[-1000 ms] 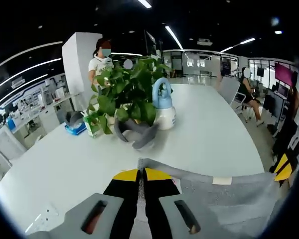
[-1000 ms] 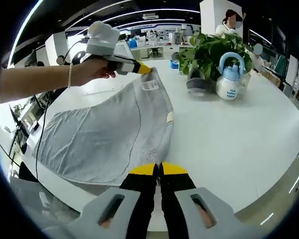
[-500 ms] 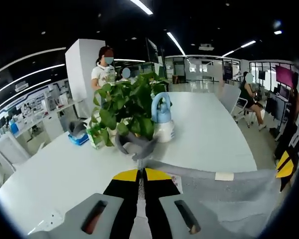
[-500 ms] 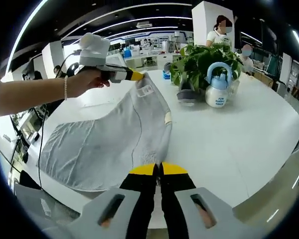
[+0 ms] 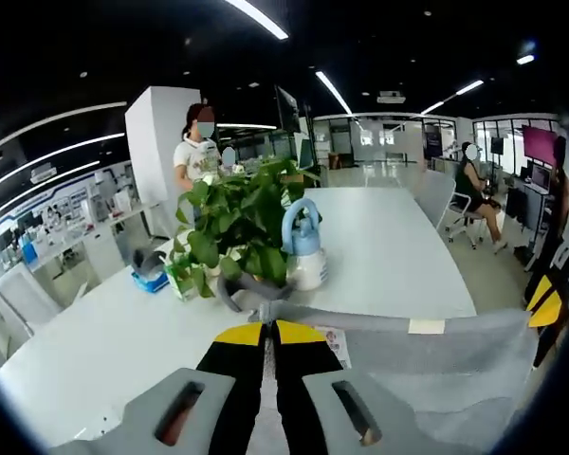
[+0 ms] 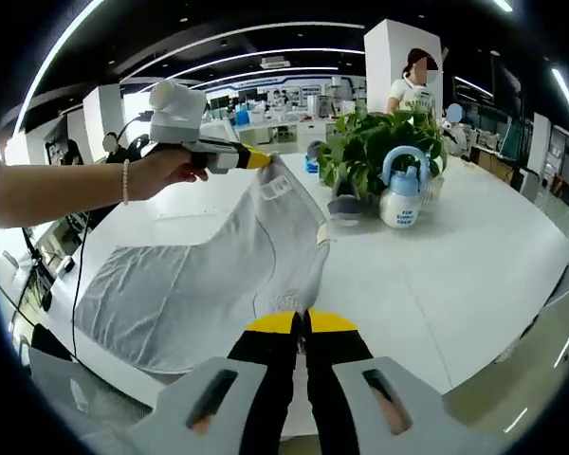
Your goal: Fold the towel on the table until its edges align and the towel forms a compact rectangular stack.
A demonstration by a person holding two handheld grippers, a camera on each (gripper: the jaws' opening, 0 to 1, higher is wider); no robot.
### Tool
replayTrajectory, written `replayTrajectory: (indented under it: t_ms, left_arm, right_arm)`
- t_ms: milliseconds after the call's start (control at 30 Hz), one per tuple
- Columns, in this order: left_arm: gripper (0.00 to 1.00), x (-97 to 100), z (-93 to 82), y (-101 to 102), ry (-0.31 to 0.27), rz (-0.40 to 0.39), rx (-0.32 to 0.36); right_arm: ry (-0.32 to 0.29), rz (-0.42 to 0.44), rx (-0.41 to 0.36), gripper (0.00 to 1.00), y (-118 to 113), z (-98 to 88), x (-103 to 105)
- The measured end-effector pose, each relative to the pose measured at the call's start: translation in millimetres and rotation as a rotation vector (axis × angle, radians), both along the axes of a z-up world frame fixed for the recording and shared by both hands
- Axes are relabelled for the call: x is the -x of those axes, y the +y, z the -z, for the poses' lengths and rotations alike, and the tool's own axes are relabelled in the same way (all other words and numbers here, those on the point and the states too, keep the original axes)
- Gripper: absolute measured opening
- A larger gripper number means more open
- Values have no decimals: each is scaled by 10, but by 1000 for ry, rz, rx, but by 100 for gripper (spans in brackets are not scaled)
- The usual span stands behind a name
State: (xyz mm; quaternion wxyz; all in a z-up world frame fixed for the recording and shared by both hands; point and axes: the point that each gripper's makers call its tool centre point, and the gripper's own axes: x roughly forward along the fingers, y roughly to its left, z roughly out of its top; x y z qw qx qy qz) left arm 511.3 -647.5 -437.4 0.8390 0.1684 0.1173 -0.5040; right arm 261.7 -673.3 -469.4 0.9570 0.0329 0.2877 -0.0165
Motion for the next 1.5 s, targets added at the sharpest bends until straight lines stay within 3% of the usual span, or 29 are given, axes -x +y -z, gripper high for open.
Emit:
replayTrajectory:
  t_ms: [233, 633, 933, 1067, 1500]
  left_arm:
    - [3, -9, 14, 112, 7, -23, -7]
    - [3, -155, 7, 442, 26, -117, 5]
    - [3, -205, 29, 769, 27, -197, 19]
    - [3, -248, 2, 910, 26, -228, 23]
    - [3, -341, -69, 1274, 7, -272, 36]
  right_arm:
    - [-9, -47, -6, 0, 127, -43, -27]
    - [-41, -222, 0, 0, 578, -156, -136]
    - [-45, -315, -37, 0, 734, -181, -205]
    - [-44, -364, -15, 0, 826, -212, -242]
    - [-62, -443, -32, 0, 1227, -300, -293]
